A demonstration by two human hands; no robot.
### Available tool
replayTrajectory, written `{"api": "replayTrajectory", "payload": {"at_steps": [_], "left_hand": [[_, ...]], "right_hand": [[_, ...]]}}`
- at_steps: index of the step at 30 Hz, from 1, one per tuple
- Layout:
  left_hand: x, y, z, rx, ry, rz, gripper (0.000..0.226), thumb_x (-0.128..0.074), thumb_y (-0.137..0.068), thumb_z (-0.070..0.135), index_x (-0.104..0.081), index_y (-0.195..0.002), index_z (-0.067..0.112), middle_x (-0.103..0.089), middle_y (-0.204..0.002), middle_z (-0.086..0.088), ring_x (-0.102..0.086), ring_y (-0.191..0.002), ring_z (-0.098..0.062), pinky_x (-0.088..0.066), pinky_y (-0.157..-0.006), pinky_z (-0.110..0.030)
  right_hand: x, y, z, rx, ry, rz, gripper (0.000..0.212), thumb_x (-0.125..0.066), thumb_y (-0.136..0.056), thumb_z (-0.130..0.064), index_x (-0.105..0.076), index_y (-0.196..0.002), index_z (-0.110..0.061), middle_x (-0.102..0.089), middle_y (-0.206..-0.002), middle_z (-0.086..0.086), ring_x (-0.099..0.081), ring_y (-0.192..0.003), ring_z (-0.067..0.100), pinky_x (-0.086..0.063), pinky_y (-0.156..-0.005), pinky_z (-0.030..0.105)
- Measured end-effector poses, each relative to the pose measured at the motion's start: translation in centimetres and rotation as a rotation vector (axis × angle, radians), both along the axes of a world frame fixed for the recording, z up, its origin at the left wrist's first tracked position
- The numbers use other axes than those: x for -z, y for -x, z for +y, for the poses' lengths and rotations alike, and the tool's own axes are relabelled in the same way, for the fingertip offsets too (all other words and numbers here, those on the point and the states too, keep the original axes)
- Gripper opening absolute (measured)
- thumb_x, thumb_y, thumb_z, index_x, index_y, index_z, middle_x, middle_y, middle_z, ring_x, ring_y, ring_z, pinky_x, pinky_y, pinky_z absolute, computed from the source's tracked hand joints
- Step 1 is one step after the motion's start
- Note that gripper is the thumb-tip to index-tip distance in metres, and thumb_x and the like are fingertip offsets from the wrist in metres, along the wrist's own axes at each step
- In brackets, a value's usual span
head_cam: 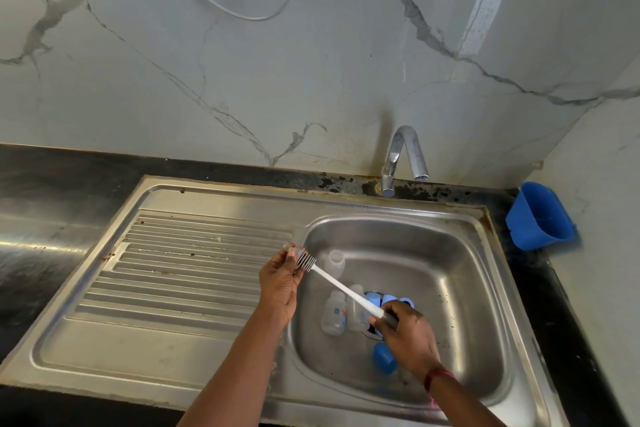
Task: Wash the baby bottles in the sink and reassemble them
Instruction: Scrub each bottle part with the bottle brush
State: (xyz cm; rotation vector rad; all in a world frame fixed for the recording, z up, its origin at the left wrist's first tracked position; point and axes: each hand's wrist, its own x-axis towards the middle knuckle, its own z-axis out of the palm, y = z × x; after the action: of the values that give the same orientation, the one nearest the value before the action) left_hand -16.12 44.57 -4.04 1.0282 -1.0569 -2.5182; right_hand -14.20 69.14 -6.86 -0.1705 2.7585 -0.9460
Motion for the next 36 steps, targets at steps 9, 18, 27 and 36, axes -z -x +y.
{"api": "replayTrajectory", "payload": {"at_steps": [9, 18, 27, 36], "left_hand": [[-0.8, 0.2, -0.5, 0.082, -0.026, 0.067, 0.013, -0.056, -0.095, 0.0, -0.067, -0.1, 0.003, -0.072, -0.095, -0.015, -0.066, -0.099, -0.028, -0.053, -0.094, -0.043], [-1.7, 0.6, -1.4, 0.056, -0.13, 0.166, 0.016, -0.062, -0.082, 0.007, -0.065, -0.097, 0.001, -0.074, -0.089, -0.009, -0.072, -0.088, -0.02, -0.062, -0.078, -0.034], [-2.1, 1.6, -1.0, -0.106, -0.026, 0.031, 0.007, -0.063, -0.091, 0.0, -0.068, -0.087, 0.004, -0.073, -0.079, -0.008, -0.068, -0.08, -0.019, -0.06, -0.079, -0.032], [-0.8, 1.4, -1.6, -0.303, 0.18, -0.196, 0.009, -0.073, -0.087, 0.007, -0.072, -0.095, 0.002, -0.07, -0.087, -0.015, -0.064, -0.067, -0.018, -0.057, -0.059, -0.025]], "right_hand": [[0.3, -0.5, 0.2, -0.084, 0.154, -0.227, 0.036, -0.048, -0.102, -0.034, -0.06, -0.069, -0.026, -0.052, -0.048, -0.01, -0.046, -0.047, 0.005, -0.039, -0.054, 0.02], [-2.1, 0.6, 0.0, -0.031, 0.387, -0.557, 0.048, -0.038, -0.106, -0.037, -0.061, -0.075, -0.008, -0.043, -0.045, 0.001, -0.035, -0.035, 0.012, -0.031, -0.037, 0.02], [-1.7, 2.0, 0.0, -0.022, 0.269, -0.363, 0.045, -0.049, -0.103, -0.027, -0.058, -0.061, -0.012, -0.05, -0.047, -0.003, -0.042, -0.039, 0.01, -0.038, -0.046, 0.024], [-0.8, 2.0, 2.2, -0.185, -0.202, 0.071, 0.052, -0.037, -0.093, -0.064, -0.063, -0.081, -0.02, -0.062, -0.062, -0.004, -0.057, -0.058, 0.019, -0.043, -0.054, 0.028]]}}
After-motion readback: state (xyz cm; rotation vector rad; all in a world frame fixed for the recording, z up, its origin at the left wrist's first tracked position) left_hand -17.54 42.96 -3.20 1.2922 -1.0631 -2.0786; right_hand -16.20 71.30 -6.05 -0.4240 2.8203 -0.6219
